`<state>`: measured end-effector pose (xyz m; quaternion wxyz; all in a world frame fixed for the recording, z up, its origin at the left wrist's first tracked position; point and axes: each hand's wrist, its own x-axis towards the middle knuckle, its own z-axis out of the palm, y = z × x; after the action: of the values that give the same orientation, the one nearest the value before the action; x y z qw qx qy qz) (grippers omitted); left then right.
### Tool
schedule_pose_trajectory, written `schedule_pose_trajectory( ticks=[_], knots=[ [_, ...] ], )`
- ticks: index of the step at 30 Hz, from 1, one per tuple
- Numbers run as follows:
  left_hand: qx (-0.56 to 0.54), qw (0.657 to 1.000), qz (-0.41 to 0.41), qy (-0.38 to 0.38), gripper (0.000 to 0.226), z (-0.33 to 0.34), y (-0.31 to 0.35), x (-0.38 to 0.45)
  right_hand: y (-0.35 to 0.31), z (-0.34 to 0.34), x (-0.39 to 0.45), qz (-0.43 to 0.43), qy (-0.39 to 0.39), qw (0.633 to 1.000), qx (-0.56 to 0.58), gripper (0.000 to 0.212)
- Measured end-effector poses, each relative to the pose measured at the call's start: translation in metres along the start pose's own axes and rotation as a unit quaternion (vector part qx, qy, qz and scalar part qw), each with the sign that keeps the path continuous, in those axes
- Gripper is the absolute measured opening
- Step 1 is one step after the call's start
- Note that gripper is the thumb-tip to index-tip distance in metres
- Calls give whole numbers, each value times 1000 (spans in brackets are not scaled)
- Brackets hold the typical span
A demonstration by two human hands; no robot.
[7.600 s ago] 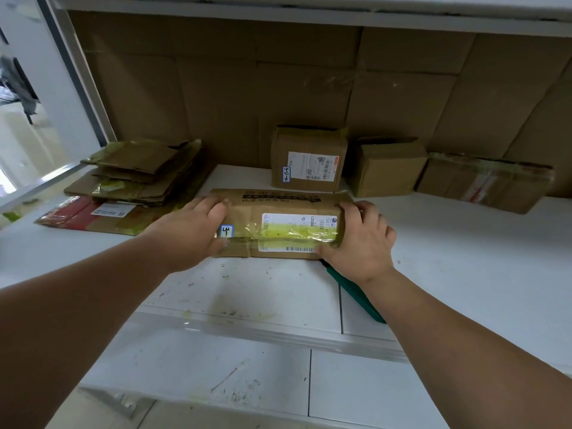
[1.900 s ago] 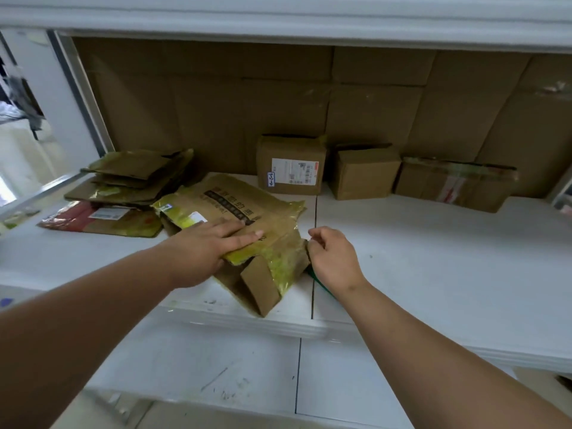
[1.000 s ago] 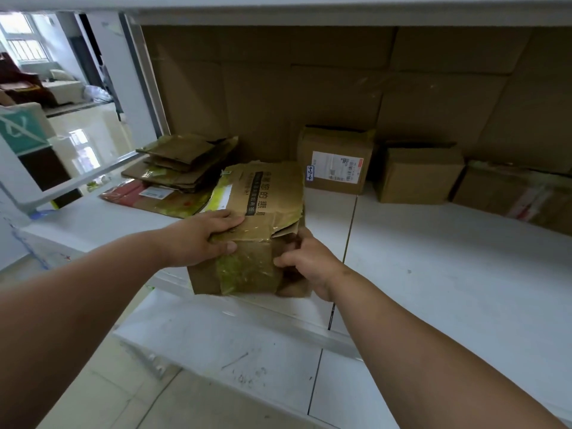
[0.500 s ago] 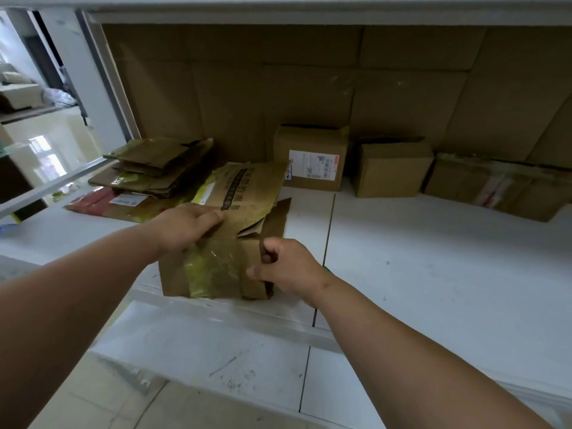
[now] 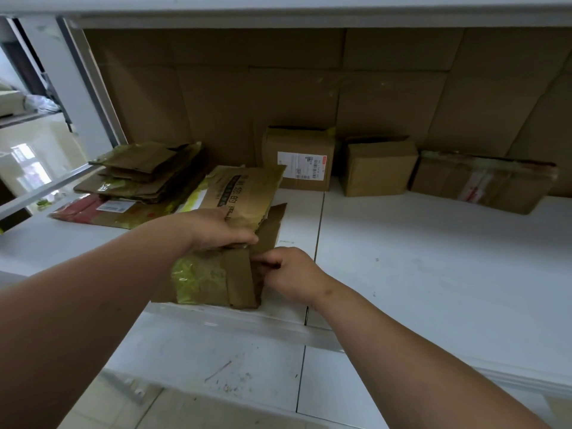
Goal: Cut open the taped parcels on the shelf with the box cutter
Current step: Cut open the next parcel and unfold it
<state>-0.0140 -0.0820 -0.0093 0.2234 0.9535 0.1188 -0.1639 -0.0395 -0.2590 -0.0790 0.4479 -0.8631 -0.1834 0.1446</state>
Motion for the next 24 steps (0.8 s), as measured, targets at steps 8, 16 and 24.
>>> schedule_pose_trajectory(
  ticks=[8, 16, 24],
  knots=[
    [54, 996, 45, 48, 45, -8, 20, -12, 55, -30, -7, 142, 119, 920, -344, 43],
    [111, 988, 99, 46, 19, 0, 33, -20, 61, -46, -6, 133, 111, 936, -307, 30],
    [-192, 968, 163, -15, 25, -5, 27, -31, 73, -64, -7, 197, 141, 917, -317, 31]
  ],
)
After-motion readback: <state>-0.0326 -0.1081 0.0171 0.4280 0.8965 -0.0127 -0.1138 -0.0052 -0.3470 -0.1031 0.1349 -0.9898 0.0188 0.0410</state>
